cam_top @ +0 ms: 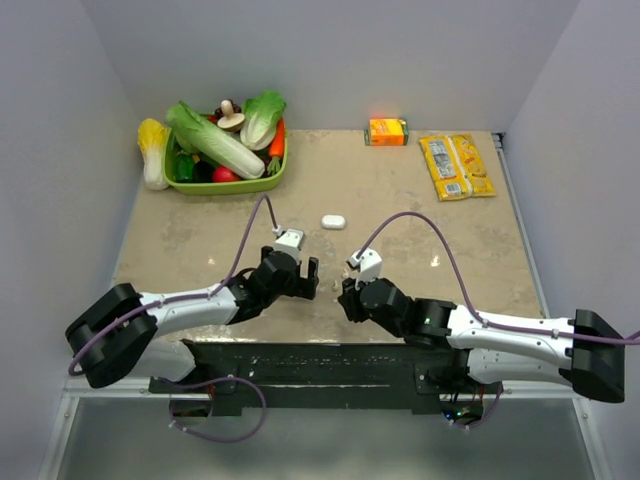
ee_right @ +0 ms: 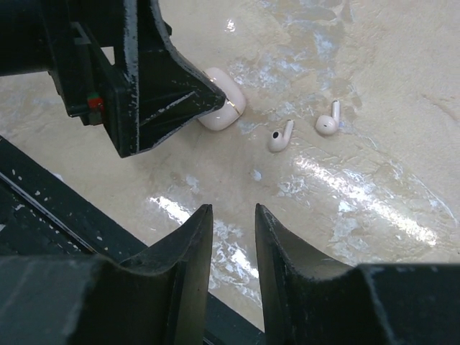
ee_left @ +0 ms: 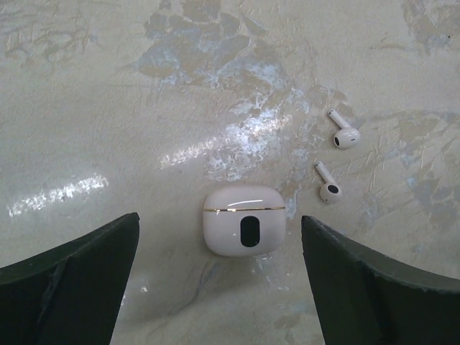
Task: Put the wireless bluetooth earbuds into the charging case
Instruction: Pick up the charging case at the center of the board.
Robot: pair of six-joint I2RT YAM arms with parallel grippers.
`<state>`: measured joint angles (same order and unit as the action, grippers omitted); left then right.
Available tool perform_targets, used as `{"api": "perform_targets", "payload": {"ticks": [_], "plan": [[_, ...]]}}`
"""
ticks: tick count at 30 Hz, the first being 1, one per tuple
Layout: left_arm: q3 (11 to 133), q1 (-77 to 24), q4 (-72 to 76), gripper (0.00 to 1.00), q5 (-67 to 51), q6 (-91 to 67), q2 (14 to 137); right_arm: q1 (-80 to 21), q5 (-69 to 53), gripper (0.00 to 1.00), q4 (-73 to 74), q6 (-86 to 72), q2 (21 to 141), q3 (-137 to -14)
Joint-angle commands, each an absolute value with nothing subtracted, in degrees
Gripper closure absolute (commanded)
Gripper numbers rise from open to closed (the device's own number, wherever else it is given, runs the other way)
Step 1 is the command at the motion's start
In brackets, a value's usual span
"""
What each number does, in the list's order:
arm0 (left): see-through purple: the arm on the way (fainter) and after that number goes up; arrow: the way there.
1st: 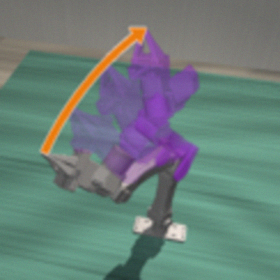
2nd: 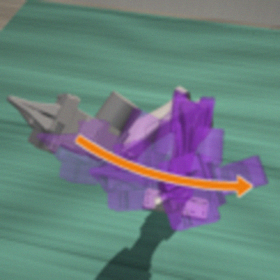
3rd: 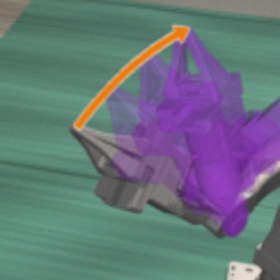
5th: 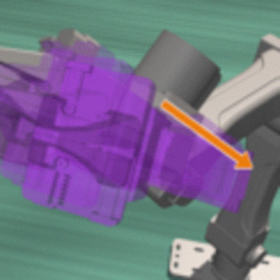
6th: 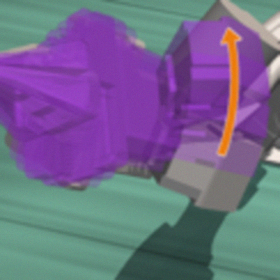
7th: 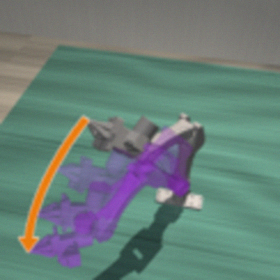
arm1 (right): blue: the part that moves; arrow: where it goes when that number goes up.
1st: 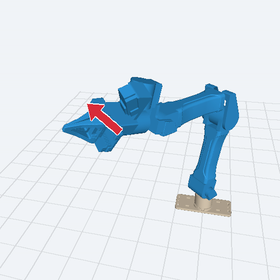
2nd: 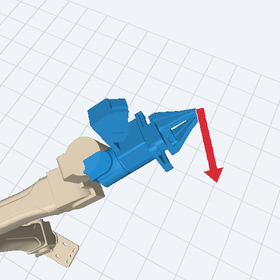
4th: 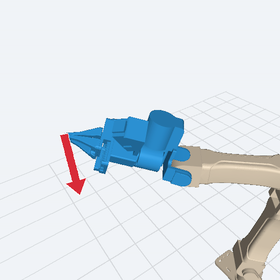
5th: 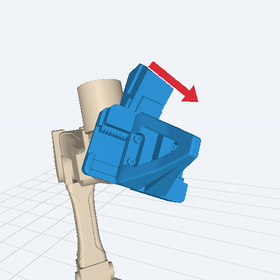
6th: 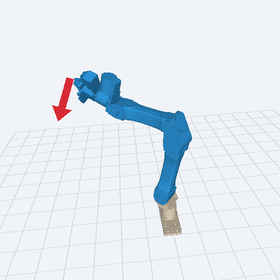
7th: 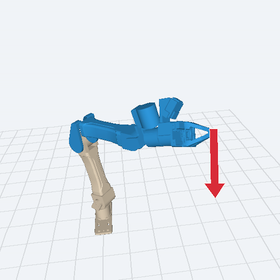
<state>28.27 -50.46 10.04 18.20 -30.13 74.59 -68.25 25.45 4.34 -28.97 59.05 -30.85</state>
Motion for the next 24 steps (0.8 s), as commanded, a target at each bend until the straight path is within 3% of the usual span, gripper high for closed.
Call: {"api": "perform_targets", "payload": {"ticks": [1, 24], "plan": [[32.96, -51.50, 7.91, 0.02, 18.28, -27.60, 78.22, -68.29, 27.77, 0.66, 4.92, -29.27, 57.48, -32.70], [38.41, -55.99, 5.19, 0.14, 24.43, -27.60, 89.12, -68.29, 29.44, 0.64, 8.26, -28.92, 52.29, -33.05]]}}
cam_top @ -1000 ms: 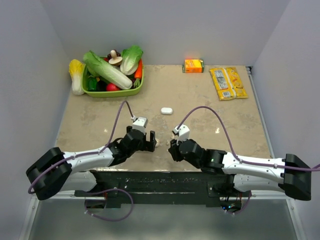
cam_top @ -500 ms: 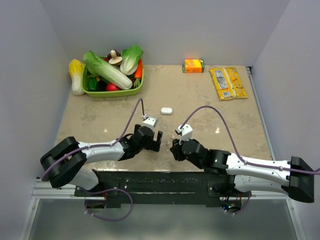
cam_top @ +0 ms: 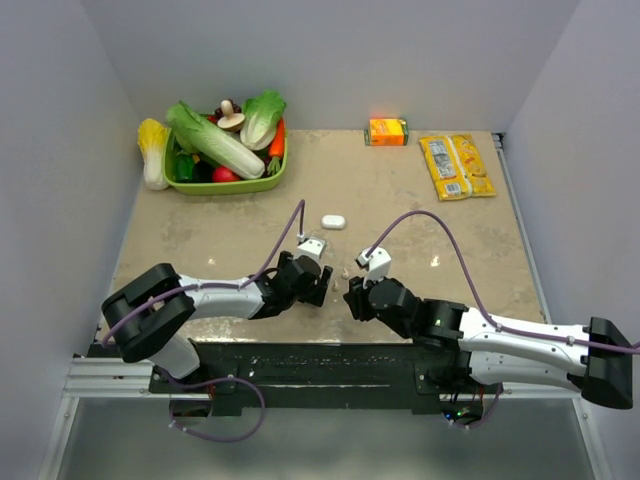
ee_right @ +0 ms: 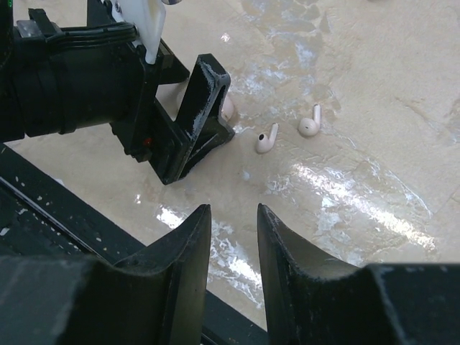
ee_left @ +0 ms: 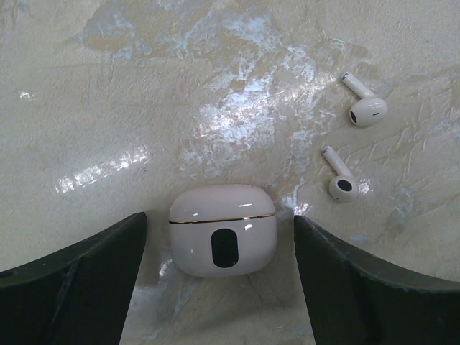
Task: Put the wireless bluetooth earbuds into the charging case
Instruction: Pick up the charging case at the center of the board.
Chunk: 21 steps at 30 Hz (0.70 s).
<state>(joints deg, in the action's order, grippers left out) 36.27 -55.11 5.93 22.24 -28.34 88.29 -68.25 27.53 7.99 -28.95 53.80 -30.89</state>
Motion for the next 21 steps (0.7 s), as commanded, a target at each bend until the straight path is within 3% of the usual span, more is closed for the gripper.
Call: {"api": "perform_targets", "payload": {"ticks": [1, 10, 21], "plan": [[38.50, -56.07, 5.01, 0.14, 24.52, -27.68, 89.47, -68.29, 29.53, 0.64, 8.44, -29.00, 52.12, -32.96], [37.88, -56.16, 4.04, 0.29, 24.87, -29.00, 89.47, -68.29, 29.88, 0.64, 8.79, -29.18, 51.33, -32.34], [38.23, -57.30, 2.29, 0.31, 26.28, -30.85, 91.58, -68.38, 30.15, 0.63, 9.40, -29.18, 50.10, -31.99]]}}
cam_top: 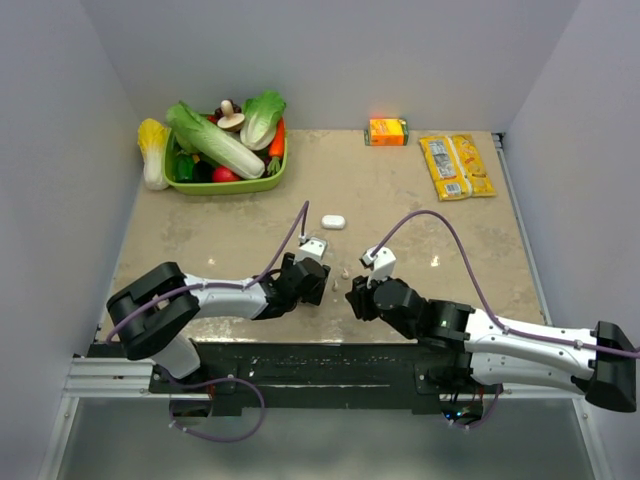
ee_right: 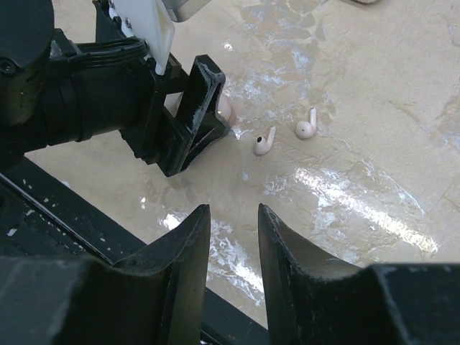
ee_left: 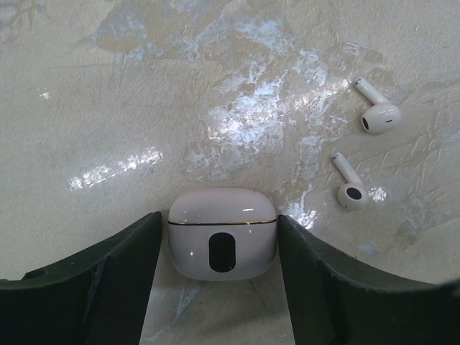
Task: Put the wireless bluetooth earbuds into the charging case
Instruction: Pick up the charging case at the center of the board.
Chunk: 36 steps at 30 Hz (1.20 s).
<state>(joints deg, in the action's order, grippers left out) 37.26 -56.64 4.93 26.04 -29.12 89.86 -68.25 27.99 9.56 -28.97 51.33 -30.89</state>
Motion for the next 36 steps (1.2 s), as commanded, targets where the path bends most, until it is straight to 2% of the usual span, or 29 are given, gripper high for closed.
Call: {"api": "perform_targets", "payload": {"ticks": [1, 3, 4, 6, 7, 9, 10, 15, 16, 17, 19, 20, 23, 26, 30, 36], "plan": [[38.23, -57.30, 2.29, 0.36, 26.37, -30.85, 91.58, -68.29, 30.23, 0.63, 9.40, -29.27, 50.01, -31.91], [38.06, -57.48, 2.46, 0.46, 26.37, -30.85, 91.15, -68.38, 30.23, 0.63, 9.41, -29.27, 49.92, -31.82], [37.71, -57.48, 2.63, 0.57, 26.63, -30.85, 90.79, -68.29, 30.23, 0.63, 9.58, -29.44, 49.75, -31.90], [36.22, -57.57, 4.47, 0.70, 26.89, -30.15, 88.79, -68.29, 30.32, 0.63, 9.67, -29.44, 49.57, -32.43], [35.60, -57.57, 5.44, 0.83, 27.16, -29.45, 87.73, -68.38, 30.41, 0.64, 9.84, -29.44, 49.40, -32.78], [33.85, -57.57, 8.87, 0.97, 27.42, -27.78, 83.87, -68.38, 31.20, 0.63, 10.54, -29.44, 49.13, -34.18], [33.23, -57.48, 10.27, 1.00, 27.86, -25.95, 82.28, -68.38, 31.81, 0.63, 10.72, -29.53, 48.70, -34.80], [22.98, -57.48, 30.19, 1.00, 27.43, -18.73, 68.86, -68.29, 34.89, 0.60, 11.25, -28.31, 46.50, -39.36], [20.68, -57.48, 34.50, 1.00, 25.42, -16.63, 66.90, -68.29, 34.54, 0.56, 10.90, -27.60, 46.06, -39.98], [18.22, -57.48, 44.98, 1.00, 24.10, -14.87, 63.58, -68.29, 34.19, 0.42, 10.64, -27.68, 45.45, -40.51], [10.40, -57.48, 56.72, 1.00, 19.87, -10.49, 61.53, -68.29, 31.65, 0.38, 10.98, -27.16, 45.79, -43.32], [8.02, -57.48, 68.70, 1.00, 18.65, -9.24, 61.09, -68.29, 30.77, 0.37, 11.86, -26.98, 47.18, -44.72], [1.16, -57.48, 89.64, 1.00, 13.28, -3.79, 64.57, -68.20, 27.87, 0.37, 16.08, -26.63, 50.44, -50.79], [-1.49, -57.48, 105.14, 1.00, 7.66, -0.27, 71.25, -68.20, 25.32, 0.36, 16.88, -26.72, 52.99, -53.79], [-0.53, -57.48, 108.19, 1.00, 0.55, 2.63, 74.18, -68.29, 22.94, 0.35, 16.34, -26.63, 54.66, -55.36], [0.88, -57.48, 108.63, 1.00, -4.21, 3.43, 72.78, -67.85, 22.07, 0.36, 17.15, -28.38, 58.45, -53.98]]}}
